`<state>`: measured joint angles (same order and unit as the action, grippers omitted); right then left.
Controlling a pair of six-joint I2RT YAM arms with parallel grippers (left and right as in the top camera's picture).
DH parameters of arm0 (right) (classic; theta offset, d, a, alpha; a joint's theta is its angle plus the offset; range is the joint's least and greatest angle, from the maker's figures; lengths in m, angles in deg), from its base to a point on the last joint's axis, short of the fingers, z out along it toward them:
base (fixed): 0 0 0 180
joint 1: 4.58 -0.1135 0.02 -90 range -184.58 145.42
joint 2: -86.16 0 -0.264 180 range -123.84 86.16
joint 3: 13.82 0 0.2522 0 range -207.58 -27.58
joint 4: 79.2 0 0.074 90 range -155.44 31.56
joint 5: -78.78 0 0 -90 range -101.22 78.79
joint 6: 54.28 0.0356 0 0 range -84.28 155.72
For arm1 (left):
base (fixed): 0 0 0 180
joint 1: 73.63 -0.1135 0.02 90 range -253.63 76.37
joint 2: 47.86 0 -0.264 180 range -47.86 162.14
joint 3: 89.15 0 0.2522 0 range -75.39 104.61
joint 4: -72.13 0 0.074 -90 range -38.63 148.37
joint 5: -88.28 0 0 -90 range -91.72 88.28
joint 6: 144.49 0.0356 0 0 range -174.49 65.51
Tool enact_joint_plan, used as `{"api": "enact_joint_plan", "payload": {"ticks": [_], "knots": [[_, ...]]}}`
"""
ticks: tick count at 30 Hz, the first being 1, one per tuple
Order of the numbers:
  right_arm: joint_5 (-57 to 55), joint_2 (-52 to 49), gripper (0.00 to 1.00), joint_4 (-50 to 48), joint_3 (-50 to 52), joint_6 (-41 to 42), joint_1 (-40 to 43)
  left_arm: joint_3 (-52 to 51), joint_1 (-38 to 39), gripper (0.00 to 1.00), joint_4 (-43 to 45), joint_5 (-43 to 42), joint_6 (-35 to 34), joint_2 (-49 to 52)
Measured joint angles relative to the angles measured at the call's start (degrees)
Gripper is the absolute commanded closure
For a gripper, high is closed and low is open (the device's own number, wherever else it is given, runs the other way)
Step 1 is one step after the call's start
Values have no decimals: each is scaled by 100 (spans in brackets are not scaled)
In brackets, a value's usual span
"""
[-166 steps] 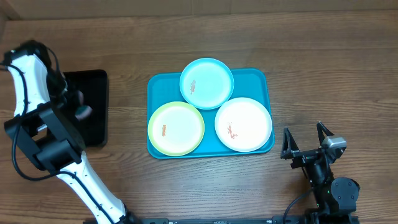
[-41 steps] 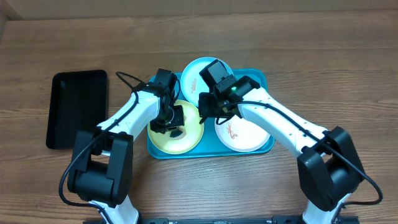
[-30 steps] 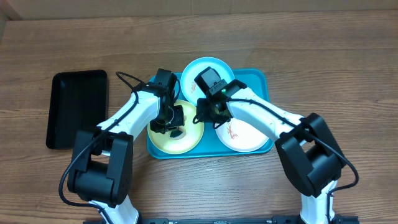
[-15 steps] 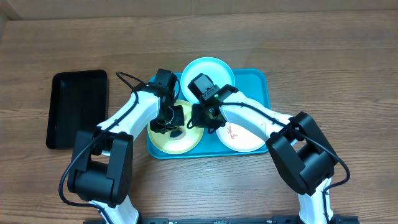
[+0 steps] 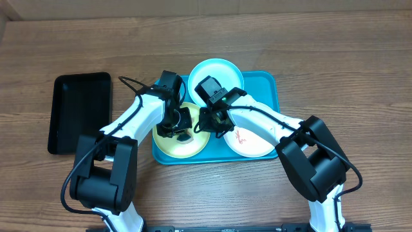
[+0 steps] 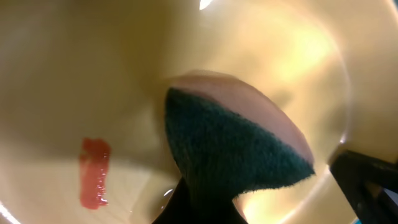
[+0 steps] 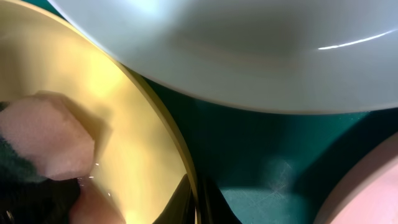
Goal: Clean dirty plates on tray and stack at the side
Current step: 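Scrub the yellow plate with the sponge while the right gripper holds it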
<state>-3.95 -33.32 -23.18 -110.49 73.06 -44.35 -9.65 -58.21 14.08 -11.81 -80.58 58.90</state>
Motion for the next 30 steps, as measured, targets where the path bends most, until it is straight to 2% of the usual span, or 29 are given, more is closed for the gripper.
{"api": "enact_joint_plan", "payload": {"ticks": [5, 13, 17, 21, 27, 30], "knots": [[20, 0, 96, 37, 0, 13, -2, -13, 87, 96, -219, 654, -81, -17], [85, 0, 96, 37, 0, 20, -7, -17, 118, 96, -719, 2280, 4, -37], [90, 0, 96, 42, 0, 33, -7, 31, 105, 96, -804, 2573, 131, -37], [87, 0, 96, 42, 0, 44, -7, 264, 98, 96, -737, 2312, 269, -37], [87, 0, 96, 44, 0, 57, -7, 385, 79, 96, 138, 623, 348, -24], [87, 0, 96, 42, 0, 57, -7, 385, 79, 96, 201, 173, 236, 35]]}}
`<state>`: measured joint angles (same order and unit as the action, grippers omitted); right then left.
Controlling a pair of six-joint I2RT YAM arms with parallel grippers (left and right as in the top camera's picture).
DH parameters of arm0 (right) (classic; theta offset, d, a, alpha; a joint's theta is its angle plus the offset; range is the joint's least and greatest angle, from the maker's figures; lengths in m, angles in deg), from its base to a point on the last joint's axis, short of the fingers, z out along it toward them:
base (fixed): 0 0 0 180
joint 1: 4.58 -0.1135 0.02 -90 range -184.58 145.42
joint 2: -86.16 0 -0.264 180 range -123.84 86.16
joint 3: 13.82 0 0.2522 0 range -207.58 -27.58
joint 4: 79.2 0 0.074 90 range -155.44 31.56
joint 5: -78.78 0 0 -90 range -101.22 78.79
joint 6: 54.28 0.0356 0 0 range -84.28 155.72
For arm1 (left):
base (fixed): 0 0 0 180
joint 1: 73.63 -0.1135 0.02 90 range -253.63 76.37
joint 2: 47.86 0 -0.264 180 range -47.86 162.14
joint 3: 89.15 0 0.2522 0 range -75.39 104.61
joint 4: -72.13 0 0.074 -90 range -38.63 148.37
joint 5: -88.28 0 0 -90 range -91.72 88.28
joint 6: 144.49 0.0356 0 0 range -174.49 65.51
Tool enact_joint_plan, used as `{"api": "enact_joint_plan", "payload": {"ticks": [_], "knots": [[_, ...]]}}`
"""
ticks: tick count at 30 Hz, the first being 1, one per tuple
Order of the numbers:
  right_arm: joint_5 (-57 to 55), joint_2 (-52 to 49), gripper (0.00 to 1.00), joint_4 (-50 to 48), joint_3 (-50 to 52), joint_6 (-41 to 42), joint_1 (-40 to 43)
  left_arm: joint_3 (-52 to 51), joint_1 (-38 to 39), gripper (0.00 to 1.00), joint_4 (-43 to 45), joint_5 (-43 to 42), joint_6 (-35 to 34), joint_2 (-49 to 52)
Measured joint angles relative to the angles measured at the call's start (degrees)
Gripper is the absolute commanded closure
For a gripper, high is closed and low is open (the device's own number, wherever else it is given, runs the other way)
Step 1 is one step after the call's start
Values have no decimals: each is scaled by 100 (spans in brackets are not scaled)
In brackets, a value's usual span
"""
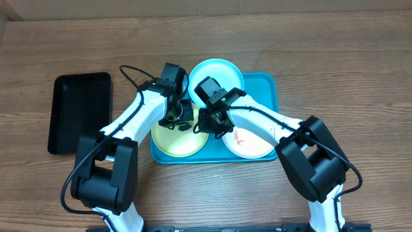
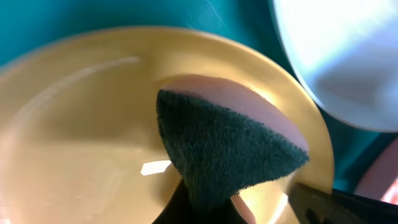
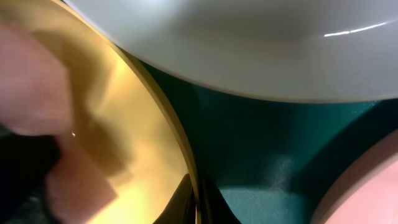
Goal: Clean dirty plates on tray and stack at the side
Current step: 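Scrub the yellow plate with the sponge while the right gripper holds it, then lift the yellow plate with the right gripper and place it right of the tray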
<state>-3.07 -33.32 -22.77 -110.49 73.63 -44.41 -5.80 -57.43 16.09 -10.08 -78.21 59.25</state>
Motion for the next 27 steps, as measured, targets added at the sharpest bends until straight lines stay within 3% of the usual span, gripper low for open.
{"api": "enact_joint_plan", "payload": {"ticks": [7, 19, 27], "knots": [[0, 0, 96, 2, 0, 2, 0, 35, -7, 96, -122, 48, -76, 284], [0, 0, 96, 15, 0, -2, 0, 284, 26, 96, -1381, 2712, -125, 459], [-9, 0, 96, 39, -42, -238, 0, 1532, 13, 96, -2048, 2586, -125, 531]]}}
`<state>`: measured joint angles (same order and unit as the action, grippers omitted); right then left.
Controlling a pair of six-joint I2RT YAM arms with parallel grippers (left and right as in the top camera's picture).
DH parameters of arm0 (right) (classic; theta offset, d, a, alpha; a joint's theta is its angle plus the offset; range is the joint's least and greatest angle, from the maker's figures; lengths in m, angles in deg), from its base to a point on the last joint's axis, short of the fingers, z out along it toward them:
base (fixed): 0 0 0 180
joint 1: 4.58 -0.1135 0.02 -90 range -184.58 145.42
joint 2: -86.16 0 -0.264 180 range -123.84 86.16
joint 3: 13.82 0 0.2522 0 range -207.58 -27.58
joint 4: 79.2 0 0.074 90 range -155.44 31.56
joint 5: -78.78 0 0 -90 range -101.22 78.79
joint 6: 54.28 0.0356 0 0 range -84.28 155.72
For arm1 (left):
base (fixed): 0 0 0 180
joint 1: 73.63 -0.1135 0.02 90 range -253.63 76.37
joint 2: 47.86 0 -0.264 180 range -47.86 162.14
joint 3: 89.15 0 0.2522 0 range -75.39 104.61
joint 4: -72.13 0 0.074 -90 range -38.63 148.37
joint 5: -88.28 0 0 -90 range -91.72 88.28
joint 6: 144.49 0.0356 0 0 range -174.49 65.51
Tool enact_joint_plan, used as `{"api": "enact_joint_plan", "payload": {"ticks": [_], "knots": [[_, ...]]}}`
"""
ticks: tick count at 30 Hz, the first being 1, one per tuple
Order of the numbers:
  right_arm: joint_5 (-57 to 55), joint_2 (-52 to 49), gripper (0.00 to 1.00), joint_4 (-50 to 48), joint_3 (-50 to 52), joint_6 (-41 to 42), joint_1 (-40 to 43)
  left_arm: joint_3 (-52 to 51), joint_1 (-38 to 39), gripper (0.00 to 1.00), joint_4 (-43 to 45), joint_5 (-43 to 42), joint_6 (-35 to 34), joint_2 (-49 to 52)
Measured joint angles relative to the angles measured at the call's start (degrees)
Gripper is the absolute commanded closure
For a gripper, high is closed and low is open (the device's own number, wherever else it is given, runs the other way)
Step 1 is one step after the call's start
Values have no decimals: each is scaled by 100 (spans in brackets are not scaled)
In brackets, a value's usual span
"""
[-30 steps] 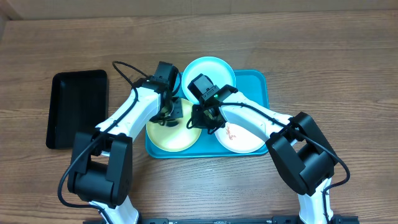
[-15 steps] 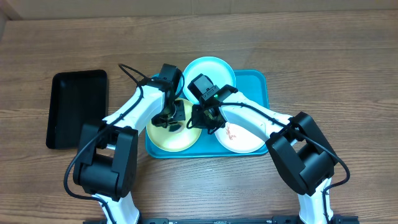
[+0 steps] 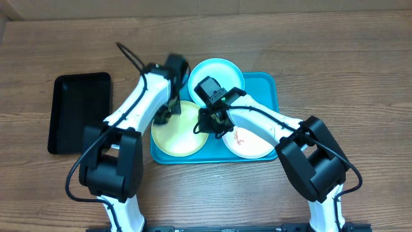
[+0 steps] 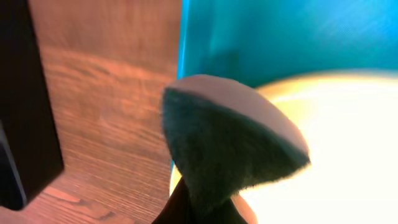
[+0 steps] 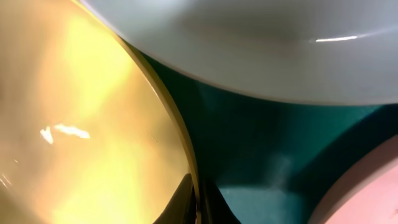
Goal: Clean dirty plates on tray and stack at the side
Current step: 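Lift the yellow plate with the right gripper and place it right of the tray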
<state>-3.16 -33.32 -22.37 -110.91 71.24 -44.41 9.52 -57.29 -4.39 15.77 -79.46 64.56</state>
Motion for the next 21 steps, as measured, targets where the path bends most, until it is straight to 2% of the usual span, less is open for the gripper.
{"api": "enact_joint_plan", "payload": {"ticks": [5, 10, 14, 21], "knots": [[-160, 7, 96, 144, -177, -348, 0, 918, -133, 96, -164, -640, 39, -212], [-863, 221, 96, 750, -592, -710, 0, 1322, -590, 96, -181, -1209, 116, -815], [-1967, 660, 96, 1038, -1016, -1287, -2, 1401, -1397, 96, -452, -1388, 118, -1338], [-4037, 1067, 96, 1019, -1445, -2483, -396, 1403, -2531, 96, -927, -1556, 116, -1434]]}}
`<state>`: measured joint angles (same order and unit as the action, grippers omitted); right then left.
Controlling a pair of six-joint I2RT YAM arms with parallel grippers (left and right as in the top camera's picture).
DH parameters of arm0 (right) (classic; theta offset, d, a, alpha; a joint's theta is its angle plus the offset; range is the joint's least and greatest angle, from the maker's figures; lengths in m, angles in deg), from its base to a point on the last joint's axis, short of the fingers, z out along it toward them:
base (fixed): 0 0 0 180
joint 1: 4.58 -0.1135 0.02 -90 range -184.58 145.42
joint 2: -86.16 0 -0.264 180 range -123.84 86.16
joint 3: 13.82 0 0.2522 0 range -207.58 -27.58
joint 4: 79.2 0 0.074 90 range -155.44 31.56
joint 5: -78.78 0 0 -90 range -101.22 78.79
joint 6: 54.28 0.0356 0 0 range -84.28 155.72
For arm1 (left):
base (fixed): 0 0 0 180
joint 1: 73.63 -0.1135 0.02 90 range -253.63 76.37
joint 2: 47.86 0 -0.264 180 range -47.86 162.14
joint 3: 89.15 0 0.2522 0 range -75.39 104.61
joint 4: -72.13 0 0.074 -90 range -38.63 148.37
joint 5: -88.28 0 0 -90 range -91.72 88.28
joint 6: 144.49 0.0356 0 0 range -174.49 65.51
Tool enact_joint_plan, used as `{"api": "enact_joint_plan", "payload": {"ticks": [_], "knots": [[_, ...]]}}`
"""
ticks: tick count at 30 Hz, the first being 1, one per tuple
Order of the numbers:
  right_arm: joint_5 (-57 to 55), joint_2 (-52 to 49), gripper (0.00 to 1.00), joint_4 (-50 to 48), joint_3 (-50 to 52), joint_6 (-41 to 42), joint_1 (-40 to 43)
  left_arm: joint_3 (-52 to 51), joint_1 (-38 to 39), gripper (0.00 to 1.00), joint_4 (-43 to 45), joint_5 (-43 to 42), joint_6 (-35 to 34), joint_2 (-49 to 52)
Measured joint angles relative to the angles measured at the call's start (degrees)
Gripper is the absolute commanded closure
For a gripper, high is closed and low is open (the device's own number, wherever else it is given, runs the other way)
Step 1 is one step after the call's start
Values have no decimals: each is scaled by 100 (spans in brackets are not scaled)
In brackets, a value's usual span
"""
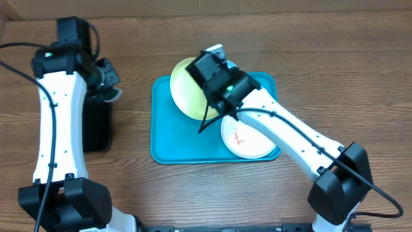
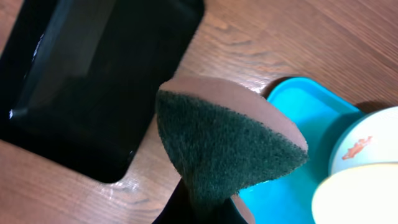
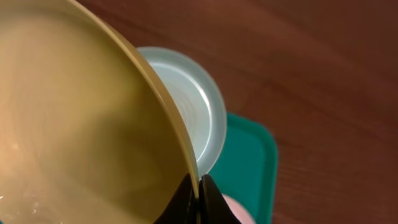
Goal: Clean dirty plates on tray and stack at the side
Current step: 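Lift the yellow plate with the right gripper and place it right of the tray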
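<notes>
My right gripper (image 1: 207, 120) (image 3: 198, 186) is shut on the rim of the yellow plate (image 1: 187, 94) (image 3: 81, 124), which it holds lifted and tilted above the back of the blue tray (image 1: 162, 143). A pale blue plate (image 3: 198, 109) lies beneath it. A white plate with a red stain (image 1: 247, 136) (image 2: 365, 147) rests on the tray's right side. My left gripper (image 1: 108, 90) (image 2: 205, 206) is shut on a green-and-pink sponge (image 2: 229, 146), raised over the black tray (image 1: 95, 125) (image 2: 93, 74).
The black tray lies on the wooden table (image 1: 322, 58) to the left of the blue tray. The right arm (image 1: 290, 138) stretches across the blue tray's right half. A strip of table (image 1: 132, 129) separates the two trays.
My left gripper with the sponge has moved from the blue tray's left edge to above the black tray. The yellow plate, then flat on the tray, is now lifted and tilted in my right gripper.
The sponge first rested on the yellow plate beside a red smear, with my right gripper pinching the plate's rim. Then it was further back on the plate, no smear showing. Then it was at the tray's left edge. Now it is over the black tray and the plate is raised.
</notes>
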<state>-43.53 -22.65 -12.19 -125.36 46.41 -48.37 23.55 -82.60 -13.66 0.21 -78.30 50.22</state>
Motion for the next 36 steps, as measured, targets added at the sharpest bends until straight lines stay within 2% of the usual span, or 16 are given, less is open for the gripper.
{"api": "enact_joint_plan", "payload": {"ticks": [9, 16, 21, 25, 27, 32, 36], "knots": [[-2170, 0, 96, -691, -11, -1543, -1287, 0, -481, 96, -177, -94, 0, 0], [-3224, 0, 96, -1207, -15, -2568, -1561, 0, -479, 96, -236, -131, 0, 0], [-3567, 0, 96, -1215, -15, -2911, -1665, 0, -479, 96, -280, -133, 2, 0], [-3624, 0, 96, -1178, -15, -2721, -1700, 0, -479, 96, -302, -133, 2, 0], [-3309, 0, 96, -885, -31, -2258, -1659, 0, -479, 96, -323, -133, 0, 0], [-752, 4, 96, -531, 90, -1486, -1117, 0, -479, 96, -343, -133, 2, 0], [387, 7, 96, -240, 105, -820, -476, 0, -479, 96, -363, -136, 0, 0]]}}
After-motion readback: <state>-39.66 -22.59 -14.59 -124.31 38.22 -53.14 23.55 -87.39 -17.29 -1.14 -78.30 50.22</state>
